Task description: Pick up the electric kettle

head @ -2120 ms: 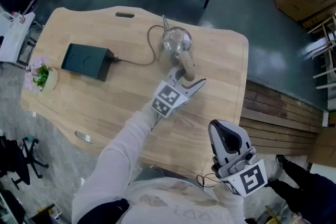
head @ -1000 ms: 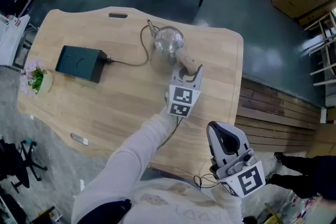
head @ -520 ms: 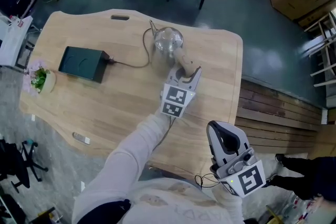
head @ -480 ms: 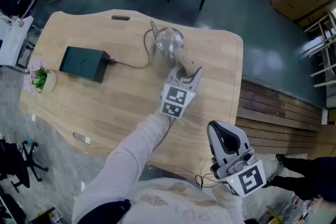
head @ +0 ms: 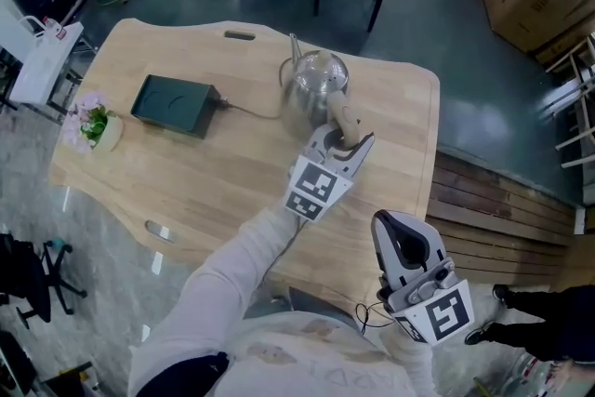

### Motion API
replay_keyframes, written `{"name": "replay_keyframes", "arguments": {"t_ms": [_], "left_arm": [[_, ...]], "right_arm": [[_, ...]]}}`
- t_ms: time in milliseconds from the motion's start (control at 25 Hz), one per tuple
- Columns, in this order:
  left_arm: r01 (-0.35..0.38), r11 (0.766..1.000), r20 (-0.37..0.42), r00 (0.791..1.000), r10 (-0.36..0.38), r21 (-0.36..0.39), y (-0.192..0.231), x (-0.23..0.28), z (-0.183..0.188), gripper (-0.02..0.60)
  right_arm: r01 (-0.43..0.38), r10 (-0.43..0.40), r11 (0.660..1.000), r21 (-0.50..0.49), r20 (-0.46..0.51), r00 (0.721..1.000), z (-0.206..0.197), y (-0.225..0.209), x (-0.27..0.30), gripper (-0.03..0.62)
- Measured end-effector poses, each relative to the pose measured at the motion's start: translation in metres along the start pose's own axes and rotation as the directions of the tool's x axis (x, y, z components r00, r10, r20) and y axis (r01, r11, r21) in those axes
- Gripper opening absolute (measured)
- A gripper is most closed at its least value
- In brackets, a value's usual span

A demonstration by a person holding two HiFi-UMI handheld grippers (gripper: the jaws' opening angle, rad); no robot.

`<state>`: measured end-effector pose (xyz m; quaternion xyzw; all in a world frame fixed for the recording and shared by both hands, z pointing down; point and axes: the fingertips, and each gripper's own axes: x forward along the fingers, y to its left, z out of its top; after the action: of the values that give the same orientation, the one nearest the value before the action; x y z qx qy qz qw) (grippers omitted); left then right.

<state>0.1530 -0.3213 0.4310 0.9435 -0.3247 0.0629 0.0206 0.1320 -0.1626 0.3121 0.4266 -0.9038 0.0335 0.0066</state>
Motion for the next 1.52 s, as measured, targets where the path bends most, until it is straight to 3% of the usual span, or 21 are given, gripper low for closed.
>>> {"name": "replay_keyframes", "arguments": {"t_ms": [480, 760, 1160, 1520], "left_arm": [[0.112, 0.991, 0.075, 0.99, -0.117, 0.075, -0.076, -0.135, 0.076, 0.13], [0.146, 0.983, 0.09, 0.984, -0.156, 0.112, -0.125, -0.236, 0.096, 0.13], [0.155, 0.98, 0.116, 0.979, -0.169, 0.121, -0.201, -0.371, 0.112, 0.13], [0.133, 0.987, 0.139, 0.979, -0.146, 0.094, -0.246, -0.453, 0.12, 0.13]], "right_arm": [[-0.018, 0.021, 0.999, -0.043, 0.067, 0.998, 0.026, 0.077, -0.041, 0.018], [-0.016, 0.024, 0.997, -0.077, 0.106, 0.994, 0.033, 0.137, -0.069, 0.018], [-0.02, 0.034, 0.994, -0.112, 0.121, 0.992, 0.037, 0.243, -0.125, 0.018], [-0.049, 0.064, 0.992, -0.118, 0.128, 0.99, 0.038, 0.313, -0.152, 0.018]]}}
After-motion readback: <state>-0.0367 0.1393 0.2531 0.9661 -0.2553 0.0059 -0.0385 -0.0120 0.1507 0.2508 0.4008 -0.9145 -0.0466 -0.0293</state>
